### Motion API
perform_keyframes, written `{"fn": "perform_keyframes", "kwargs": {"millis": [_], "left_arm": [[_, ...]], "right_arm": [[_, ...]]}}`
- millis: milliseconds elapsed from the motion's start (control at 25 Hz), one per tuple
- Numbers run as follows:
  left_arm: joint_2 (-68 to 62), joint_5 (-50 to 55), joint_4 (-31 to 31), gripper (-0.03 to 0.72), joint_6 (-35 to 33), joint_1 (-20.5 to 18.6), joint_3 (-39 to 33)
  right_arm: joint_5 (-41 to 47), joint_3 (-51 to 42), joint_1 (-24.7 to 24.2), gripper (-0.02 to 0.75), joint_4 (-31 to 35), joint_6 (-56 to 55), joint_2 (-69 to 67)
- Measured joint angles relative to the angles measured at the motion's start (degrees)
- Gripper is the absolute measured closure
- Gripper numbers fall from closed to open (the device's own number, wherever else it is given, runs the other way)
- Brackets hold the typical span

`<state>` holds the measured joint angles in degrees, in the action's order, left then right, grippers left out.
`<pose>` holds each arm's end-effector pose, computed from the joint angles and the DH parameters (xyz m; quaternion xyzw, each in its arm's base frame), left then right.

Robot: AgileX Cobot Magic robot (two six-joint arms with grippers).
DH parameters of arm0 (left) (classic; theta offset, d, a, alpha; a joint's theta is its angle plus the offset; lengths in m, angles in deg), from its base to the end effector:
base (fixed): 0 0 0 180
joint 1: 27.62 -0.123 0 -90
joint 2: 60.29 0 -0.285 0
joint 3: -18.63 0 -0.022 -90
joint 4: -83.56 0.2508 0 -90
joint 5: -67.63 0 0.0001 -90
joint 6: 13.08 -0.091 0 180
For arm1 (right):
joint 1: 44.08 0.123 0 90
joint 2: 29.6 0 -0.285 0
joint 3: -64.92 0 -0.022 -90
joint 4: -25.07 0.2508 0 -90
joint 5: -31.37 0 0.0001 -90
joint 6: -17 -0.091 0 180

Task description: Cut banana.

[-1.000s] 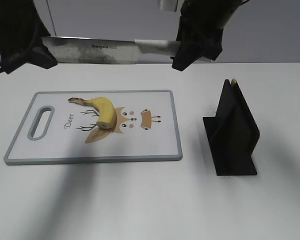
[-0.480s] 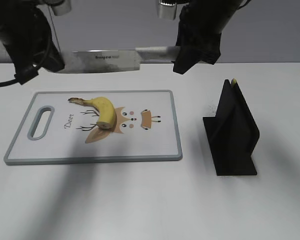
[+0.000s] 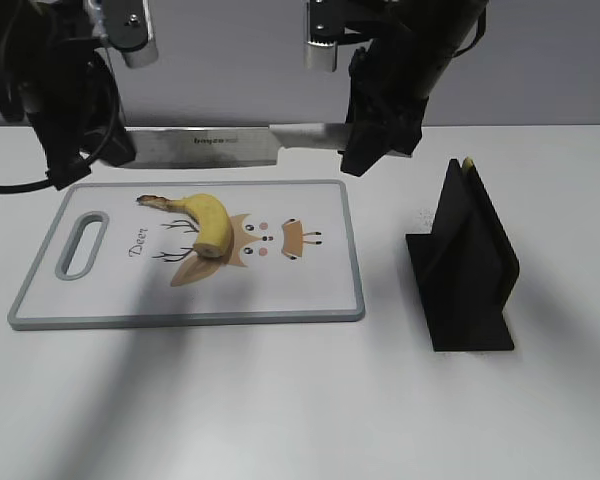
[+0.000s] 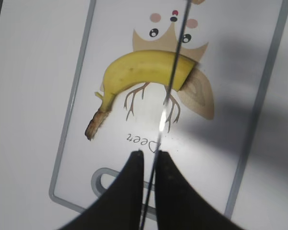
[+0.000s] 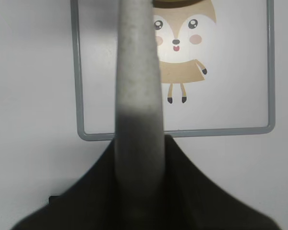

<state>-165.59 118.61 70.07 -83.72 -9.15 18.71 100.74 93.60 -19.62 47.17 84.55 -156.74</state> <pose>0.3363 -0.1297 0.2719 0.6436 0.7300 -0.0038 0.2299 0.3903 0.2128 0.2523 -0.6687 0.7125 0.1344 0.1649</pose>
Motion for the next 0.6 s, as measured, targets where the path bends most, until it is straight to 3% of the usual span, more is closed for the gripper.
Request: {"fn": "perform_keyframes", "kwargs": {"millis": [600], "left_arm": [[-7.1, -3.2, 1.6, 0.653, 0.0, -0.2, 0.0]], "right_arm": [[-2.1, 0.3, 0.0, 0.559, 0.0, -0.5, -5.1]]}}
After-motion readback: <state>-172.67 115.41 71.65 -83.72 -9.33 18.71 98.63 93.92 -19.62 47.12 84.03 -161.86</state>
